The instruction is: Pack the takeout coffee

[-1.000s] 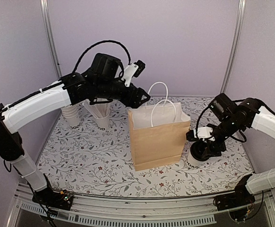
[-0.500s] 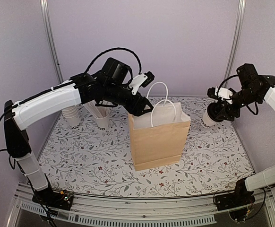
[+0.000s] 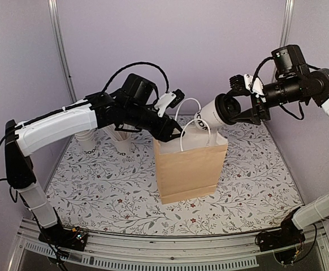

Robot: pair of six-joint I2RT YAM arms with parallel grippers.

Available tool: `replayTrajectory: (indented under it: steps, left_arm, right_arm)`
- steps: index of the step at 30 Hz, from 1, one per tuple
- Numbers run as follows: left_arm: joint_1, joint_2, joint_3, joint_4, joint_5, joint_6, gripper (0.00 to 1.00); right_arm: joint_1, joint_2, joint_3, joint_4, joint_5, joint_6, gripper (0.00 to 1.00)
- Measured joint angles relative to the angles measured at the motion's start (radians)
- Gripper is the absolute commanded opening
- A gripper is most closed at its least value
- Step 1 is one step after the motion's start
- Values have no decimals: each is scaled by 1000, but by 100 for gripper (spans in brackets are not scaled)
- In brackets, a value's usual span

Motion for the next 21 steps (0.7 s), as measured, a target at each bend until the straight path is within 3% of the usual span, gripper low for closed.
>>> replayTrajectory:
  steps: [6,12,21]
  left_arm:
    - [0,-14,-30,40,8,-24,58]
    - [0,-63,-77,79,4,-50,69]
    - [-14,-297,-221,221,-106,-51,78]
  right_arm:
    - [97,4,-7,-10,34,0,31]
    - [146,53,-39,-36,89,1,28]
    - [236,112,-88,-56,206,45,27]
